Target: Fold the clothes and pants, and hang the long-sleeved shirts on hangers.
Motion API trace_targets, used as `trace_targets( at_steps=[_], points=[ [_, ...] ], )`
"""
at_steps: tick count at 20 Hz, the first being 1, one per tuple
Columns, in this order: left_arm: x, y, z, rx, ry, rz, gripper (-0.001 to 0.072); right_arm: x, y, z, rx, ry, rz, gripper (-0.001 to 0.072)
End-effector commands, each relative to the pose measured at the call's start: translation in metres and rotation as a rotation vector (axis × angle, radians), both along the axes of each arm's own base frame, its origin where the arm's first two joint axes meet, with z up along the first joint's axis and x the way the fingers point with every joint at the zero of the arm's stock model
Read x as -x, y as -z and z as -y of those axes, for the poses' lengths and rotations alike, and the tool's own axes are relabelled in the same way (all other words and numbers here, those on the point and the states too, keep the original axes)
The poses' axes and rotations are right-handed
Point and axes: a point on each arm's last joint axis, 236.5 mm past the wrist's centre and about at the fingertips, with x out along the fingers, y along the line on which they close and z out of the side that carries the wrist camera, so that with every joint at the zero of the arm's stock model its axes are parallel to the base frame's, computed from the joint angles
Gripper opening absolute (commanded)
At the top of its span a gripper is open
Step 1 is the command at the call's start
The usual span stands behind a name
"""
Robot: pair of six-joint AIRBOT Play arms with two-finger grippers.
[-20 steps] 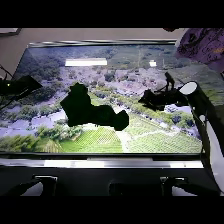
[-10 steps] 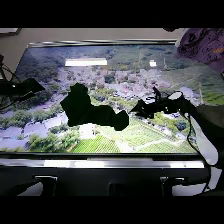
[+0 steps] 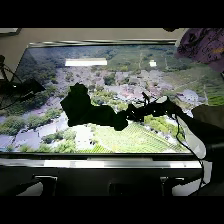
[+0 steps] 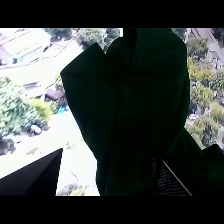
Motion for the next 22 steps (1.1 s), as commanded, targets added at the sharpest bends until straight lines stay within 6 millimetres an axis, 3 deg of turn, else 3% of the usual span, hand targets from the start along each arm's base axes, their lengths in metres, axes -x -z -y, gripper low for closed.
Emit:
trace_targets(
  at_steps=[1, 4, 7, 11, 14, 18, 19, 22],
  points=[
    [0.0, 0.0, 0.0, 0.0, -0.001, -0.001, 0.0639, -0.002, 0.009, 0.0, 0.024, 0.011, -0.002, 0.0279],
    [0.0, 0.0, -0.001, -0.001, -0.001, -0.001, 0.0639, -0.007, 0.011, 0.002, 0.035, 0.028, 0.014, 0.0029],
    [0.004, 0.01, -0.012, 0.005, -0.028, -0.026, 0.0639, -0.012, 0.007, 0.005, 0.046, 0.042, 0.033, 0.0031],
    [0.025, 0.073, -0.032, 0.09, -0.117, -0.123, 0.0639, -0.015, -0.011, 0.026, 0.15, 0.043, 0.09, 0.003],
    [0.018, 0.113, -0.012, 0.27, -0.155, -0.088, 0.0639, -0.009, -0.025, 0.03, 0.172, 0.016, 0.107, 0.0031],
    [0.01, 0.166, 0.012, 0.345, -0.13, -0.146, 0.0638, -0.002, -0.032, 0.027, 0.158, 0.001, 0.089, 0.0031],
    [0.006, 0.175, 0.012, 0.353, -0.147, -0.148, 0.06, -0.002, -0.033, 0.027, 0.157, 0.001, 0.087, 0.0031],
    [-0.012, 0.182, 0.012, 0.391, -0.179, -0.1, 0.06, -0.002, -0.034, 0.027, 0.154, 0.001, 0.088, 0.0032]
  ],
)
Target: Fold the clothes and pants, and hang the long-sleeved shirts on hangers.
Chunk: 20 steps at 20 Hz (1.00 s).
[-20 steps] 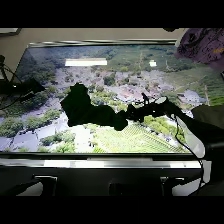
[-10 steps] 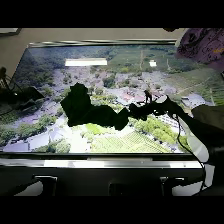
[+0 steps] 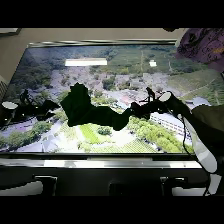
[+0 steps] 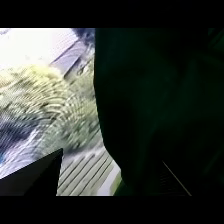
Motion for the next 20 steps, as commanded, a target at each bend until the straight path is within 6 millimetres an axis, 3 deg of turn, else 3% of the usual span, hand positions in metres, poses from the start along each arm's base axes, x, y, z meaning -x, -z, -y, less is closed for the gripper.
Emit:
trace_targets(
  at_steps=[1, 7, 12, 13, 14, 15, 18, 20],
  points=[
    [-0.018, 0.017, 0.002, 0.049, -0.059, 0.032, 0.0601, 0.002, -0.003, 0.0, -0.001, -0.001, -0.006, 0.0032],
    [-0.027, 0.033, 0.006, 0.096, -0.118, 0.01, 0.06, 0.01, -0.004, -0.003, -0.017, -0.024, -0.033, 0.0032],
    [-0.039, 0.041, 0.027, 0.096, -0.093, 0.013, 0.0599, 0.016, -0.009, -0.005, -0.023, -0.043, -0.041, 0.0031],
    [-0.042, 0.039, 0.033, 0.097, -0.083, 0.02, 0.0547, 0.014, -0.012, -0.004, -0.022, -0.042, -0.03, 0.0031],
    [-0.045, 0.036, 0.035, 0.095, -0.077, 0.03, 0.0272, 0.011, -0.016, -0.003, -0.018, -0.036, -0.01, 0.0031],
    [-0.05, 0.031, 0.035, 0.102, -0.084, 0.043, 0.0049, 0.007, -0.021, -0.003, -0.017, -0.026, 0.013, 0.0031],
    [-0.069, -0.004, 0.027, 0.119, -0.07, 0.115, 0.002, -0.019, -0.053, 0.003, -0.005, 0.034, 0.163, 0.003],
    [-0.087, -0.059, 0.012, 0.091, -0.03, 0.247, 0.0018, -0.044, -0.095, 0.01, 0.021, 0.061, 0.319, 0.003]
  ],
)
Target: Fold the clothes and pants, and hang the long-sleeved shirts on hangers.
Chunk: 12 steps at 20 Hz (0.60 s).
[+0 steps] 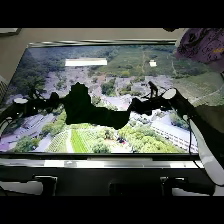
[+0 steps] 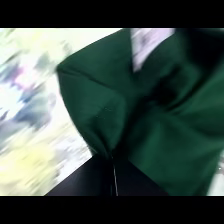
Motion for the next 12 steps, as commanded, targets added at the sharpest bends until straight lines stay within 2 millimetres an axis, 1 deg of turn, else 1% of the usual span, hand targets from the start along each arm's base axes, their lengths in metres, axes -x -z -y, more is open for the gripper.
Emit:
trace_targets(
  at_steps=[1, 2, 3, 4, 5, 6, 7, 8, 9, 10, 12],
  points=[
    [-0.025, -0.089, -0.021, -0.039, 0.024, 0.198, 0.0018, -0.04, -0.069, 0.016, 0.055, 0.056, 0.265, 0.003],
    [-0.031, -0.129, -0.034, -0.067, 0.008, 0.28, 0.0018, -0.052, -0.102, 0.025, 0.097, 0.065, 0.367, 0.0029],
    [-0.033, -0.177, -0.048, -0.1, -0.014, 0.377, 0.0018, -0.063, -0.141, 0.036, 0.137, 0.09, 0.473, 0.0029],
    [-0.03, -0.223, -0.06, -0.134, -0.033, 0.467, 0.0018, -0.07, -0.18, 0.047, 0.173, 0.123, 0.571, 0.0029],
    [-0.022, -0.273, -0.07, -0.166, -0.057, 0.556, 0.0018, -0.073, -0.227, 0.059, 0.204, 0.16, 0.68, 0.0029],
    [-0.009, -0.316, -0.078, -0.192, -0.087, 0.628, 0.0018, -0.071, -0.273, 0.069, 0.223, 0.196, 0.783, 0.0029],
    [0.008, -0.36, -0.083, -0.228, -0.111, 0.703, 0.0018, -0.064, -0.323, 0.078, 0.237, 0.228, 0.9, 0.0029],
    [0.026, -0.396, -0.085, -0.263, -0.132, 0.765, 0.0018, -0.051, -0.367, 0.085, 0.244, 0.252, 1.001, 0.0029],
    [0.049, -0.428, -0.086, -0.301, -0.158, 0.816, 0.0018, -0.033, -0.412, 0.092, 0.25, 0.277, 1.103, 0.0029],
    [0.073, -0.456, -0.087, -0.343, -0.191, 0.86, 0.0018, -0.012, -0.449, 0.099, 0.252, 0.299, 1.188, 0.003],
    [0.118, -0.494, -0.087, -0.44, -0.257, 0.922, 0.0018, 0.036, -0.512, 0.111, 0.253, 0.339, 1.339, 0.003]
  ],
)
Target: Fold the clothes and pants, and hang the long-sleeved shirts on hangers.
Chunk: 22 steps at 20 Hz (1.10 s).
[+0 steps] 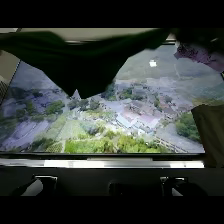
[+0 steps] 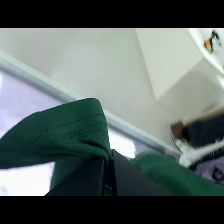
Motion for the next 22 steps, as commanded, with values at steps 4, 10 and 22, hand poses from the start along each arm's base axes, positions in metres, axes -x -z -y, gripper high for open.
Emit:
trace_targets(
  at_steps=[4, 10, 22],
  points=[
    [0.144, -0.109, -0.009, -0.178, -0.32, 0.199, 0.0018, 0.145, -0.168, 0.044, 0.008, 0.104, 0.451, 0.003],
    [0.122, -0.082, -0.007, -0.162, -0.272, 0.104, 0.0018, 0.088, -0.135, 0.038, -0.038, 0.107, 0.331, 0.003],
    [-0.073, 0.315, 0.072, -0.007, 0.233, -0.867, 0.0019, -0.129, 0.358, -0.064, -0.208, -0.014, -0.921, 0.0032]
  ],
)
